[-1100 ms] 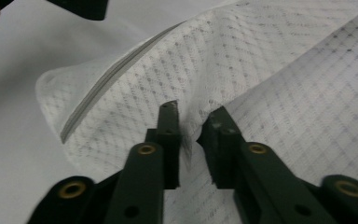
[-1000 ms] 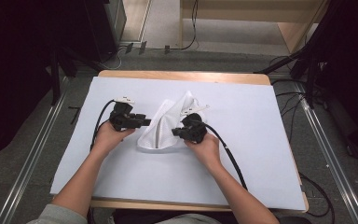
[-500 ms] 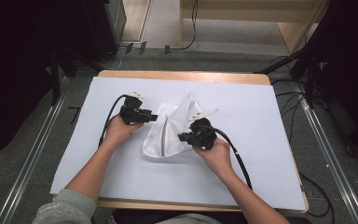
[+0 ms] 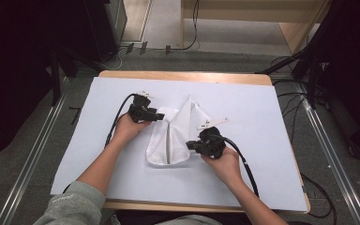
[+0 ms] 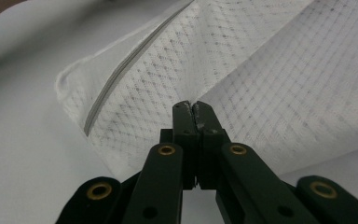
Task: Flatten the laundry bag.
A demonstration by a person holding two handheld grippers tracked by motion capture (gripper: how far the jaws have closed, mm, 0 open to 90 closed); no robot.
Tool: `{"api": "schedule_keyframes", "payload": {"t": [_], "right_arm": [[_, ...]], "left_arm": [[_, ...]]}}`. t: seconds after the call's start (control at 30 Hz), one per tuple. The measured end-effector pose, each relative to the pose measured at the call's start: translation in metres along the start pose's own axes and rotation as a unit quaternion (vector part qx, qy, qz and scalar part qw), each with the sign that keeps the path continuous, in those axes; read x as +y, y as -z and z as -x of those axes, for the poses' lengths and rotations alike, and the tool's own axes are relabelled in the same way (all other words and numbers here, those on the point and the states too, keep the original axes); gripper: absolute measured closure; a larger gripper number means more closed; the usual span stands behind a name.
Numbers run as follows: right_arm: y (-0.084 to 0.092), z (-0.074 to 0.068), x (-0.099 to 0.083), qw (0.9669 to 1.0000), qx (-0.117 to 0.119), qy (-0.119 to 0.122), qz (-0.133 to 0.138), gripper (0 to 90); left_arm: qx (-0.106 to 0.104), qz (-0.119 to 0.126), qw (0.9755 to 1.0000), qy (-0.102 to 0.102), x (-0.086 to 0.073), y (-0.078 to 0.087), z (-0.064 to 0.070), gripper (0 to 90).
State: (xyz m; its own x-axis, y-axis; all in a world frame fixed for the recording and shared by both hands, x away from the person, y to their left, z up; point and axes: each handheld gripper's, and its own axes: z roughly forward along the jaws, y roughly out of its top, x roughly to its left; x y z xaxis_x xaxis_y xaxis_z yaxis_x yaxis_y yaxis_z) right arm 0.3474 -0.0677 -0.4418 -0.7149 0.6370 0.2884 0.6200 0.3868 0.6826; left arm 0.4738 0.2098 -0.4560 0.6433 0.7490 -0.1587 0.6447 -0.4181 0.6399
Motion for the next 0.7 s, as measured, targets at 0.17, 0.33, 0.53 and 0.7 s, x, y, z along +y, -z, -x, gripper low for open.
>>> {"api": "schedule_keyframes", "payload": {"t": [0.17,0.33,0.53,0.7], "right_arm": [[-0.0029,0.0006,0.0013,0.9999,0.008,-0.005,0.007,90.0],[-0.0031,0.0002,0.0021,0.9999,0.008,-0.005,0.005,90.0],[-0.0034,0.0002,0.003,1.0,0.006,0.0,0.005,90.0],[0.0006,0.0018,0.0045,1.0,0.003,0.001,0.009,90.0]], "left_arm": [[-0.004,0.002,1.0,0.004,-0.0008,0.0003,-0.0013,57.4],[-0.016,0.001,0.9999,0.002,-0.0016,-0.0007,0.0001,68.2],[-0.023,-0.008,0.9996,-0.01,-0.0022,-0.0024,0.0032,88.3],[-0.03,0.001,0.9995,0.006,-0.0002,0.003,0.0011,90.0]]}}
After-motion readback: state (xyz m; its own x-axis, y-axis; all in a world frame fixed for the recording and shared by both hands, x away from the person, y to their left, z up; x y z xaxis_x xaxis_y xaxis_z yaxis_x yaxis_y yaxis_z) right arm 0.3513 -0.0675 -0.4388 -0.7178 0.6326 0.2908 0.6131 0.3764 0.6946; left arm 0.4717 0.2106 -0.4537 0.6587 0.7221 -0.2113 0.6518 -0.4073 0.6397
